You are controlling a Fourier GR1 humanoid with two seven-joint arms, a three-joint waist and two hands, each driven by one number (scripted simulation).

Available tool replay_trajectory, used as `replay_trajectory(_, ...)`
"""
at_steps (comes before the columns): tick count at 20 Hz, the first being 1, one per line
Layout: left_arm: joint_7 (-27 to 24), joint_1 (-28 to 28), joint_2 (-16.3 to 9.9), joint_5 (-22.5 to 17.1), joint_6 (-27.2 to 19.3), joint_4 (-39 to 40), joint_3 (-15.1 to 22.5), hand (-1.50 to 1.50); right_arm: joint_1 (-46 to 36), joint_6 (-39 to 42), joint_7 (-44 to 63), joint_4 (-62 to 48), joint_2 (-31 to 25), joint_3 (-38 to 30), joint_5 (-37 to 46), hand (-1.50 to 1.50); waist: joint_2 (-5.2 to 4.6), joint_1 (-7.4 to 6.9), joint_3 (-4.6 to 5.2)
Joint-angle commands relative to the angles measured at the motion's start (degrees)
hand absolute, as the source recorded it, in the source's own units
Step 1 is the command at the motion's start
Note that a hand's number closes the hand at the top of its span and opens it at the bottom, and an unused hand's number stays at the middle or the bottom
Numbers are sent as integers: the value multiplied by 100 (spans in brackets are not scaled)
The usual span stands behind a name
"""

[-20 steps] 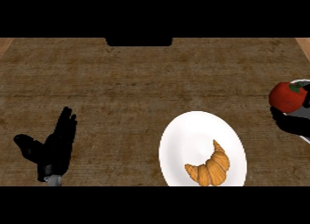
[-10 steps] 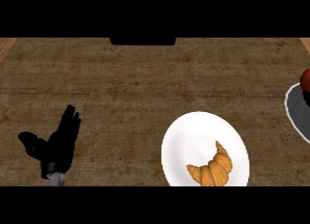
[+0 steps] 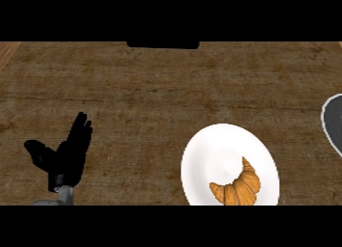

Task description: Pick the bell pepper from the plate and place it in the pan

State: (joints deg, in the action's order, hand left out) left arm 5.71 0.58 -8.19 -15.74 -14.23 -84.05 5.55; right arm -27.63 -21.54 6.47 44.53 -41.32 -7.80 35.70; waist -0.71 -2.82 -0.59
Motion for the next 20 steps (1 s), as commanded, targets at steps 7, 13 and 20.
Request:
replay_trajectory(7,-10,155,266,103,-21,269,224,0,-826,-376,-1799,-2121,173,-543,-292,-150,-67,-57,20)
replay_trajectory(13,26,36,227,44,-91,209,46,0,-1167,826,-2931,-2018,169,-1799,-1919,-150,-52,79,2)
replay_trajectory(20,-4,188,127,-20,40,339,-76,0,-1025,2570,-3359,-2554,-395,-2768,-3030,-150,-1,237,31)
